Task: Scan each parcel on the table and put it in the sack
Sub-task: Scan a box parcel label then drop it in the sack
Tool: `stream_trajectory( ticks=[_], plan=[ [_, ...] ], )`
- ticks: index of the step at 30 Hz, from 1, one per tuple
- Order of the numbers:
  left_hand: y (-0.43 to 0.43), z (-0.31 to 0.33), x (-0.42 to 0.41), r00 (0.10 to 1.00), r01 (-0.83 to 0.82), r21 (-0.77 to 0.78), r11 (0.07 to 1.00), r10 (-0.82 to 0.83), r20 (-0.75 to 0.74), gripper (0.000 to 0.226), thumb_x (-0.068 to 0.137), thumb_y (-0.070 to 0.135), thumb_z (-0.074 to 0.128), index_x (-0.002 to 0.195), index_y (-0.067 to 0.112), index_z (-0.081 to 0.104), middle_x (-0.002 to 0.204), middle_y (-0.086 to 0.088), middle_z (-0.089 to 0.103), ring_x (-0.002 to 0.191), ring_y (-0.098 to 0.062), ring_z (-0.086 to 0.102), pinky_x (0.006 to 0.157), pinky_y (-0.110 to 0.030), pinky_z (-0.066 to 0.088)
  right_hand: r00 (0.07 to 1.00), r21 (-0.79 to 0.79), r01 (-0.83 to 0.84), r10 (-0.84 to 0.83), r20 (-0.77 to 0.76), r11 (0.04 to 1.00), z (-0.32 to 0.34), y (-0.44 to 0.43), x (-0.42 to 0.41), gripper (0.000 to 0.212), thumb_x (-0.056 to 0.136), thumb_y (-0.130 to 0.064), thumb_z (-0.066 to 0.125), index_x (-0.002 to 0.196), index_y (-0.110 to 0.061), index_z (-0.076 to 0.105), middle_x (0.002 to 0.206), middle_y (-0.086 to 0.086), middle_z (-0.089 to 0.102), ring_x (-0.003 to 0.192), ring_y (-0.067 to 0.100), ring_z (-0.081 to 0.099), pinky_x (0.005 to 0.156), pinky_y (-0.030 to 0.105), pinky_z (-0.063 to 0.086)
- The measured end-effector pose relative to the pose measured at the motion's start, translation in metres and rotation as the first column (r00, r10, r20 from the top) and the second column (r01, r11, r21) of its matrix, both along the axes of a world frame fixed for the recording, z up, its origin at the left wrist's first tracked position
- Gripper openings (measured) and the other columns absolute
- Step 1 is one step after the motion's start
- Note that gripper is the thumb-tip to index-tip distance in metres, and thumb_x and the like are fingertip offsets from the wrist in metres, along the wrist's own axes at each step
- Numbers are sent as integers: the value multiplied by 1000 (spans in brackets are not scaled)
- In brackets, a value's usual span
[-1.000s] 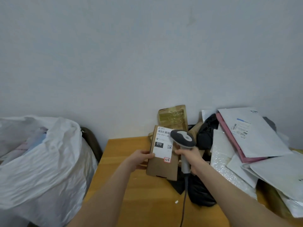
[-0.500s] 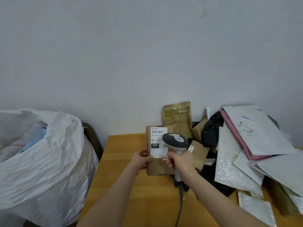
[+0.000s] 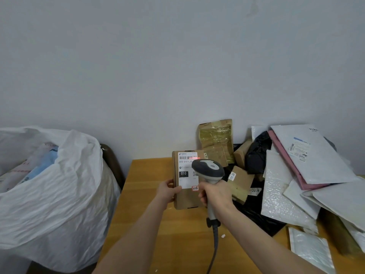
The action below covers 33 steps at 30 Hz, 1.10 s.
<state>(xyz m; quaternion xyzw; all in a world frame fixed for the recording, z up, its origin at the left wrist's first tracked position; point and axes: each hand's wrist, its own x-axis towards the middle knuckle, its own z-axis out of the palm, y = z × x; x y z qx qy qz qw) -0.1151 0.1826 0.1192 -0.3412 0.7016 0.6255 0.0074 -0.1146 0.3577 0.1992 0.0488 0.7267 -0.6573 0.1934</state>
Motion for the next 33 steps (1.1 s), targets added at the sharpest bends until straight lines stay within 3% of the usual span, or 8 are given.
stream_trajectory(
  ticks=[11,18,25,33],
  plan=[
    [-7,-1,-8,1000,6,-4,1000,-6,2,55,88,7,66,138,7,44,120,-12,58,109,-29,56,85,-40,51,1000,11,20,-20,19,1000,2,-8,-4,17,77,-2,60,61,-2,63,50,8,58,42,18,49,47,28,42],
    [-19,-4,-11,1000,19,-14,1000,-19,12,57,88,9,67,139,8,43,122,-11,58,111,-28,56,88,-41,52,1000,19,16,-16,4,1000,1,-20,-6,13,80,-4,62,72,4,69,50,6,59,44,18,51,50,29,45],
    [-34,3,-10,1000,11,-59,998,-10,21,57,88,11,67,139,9,43,124,-10,58,113,-28,56,91,-43,53,1000,-10,-2,2,15,1000,-3,-35,-11,11,79,-5,64,70,-1,68,49,4,60,45,17,54,52,30,47],
    [-47,27,9,999,-34,-142,989,34,2,54,88,21,67,137,13,45,123,-7,59,110,-23,58,86,-37,55,994,-97,-105,102,-38,990,11,-60,-26,4,84,-6,68,82,-7,64,65,8,70,58,18,63,61,31,54]
  ],
)
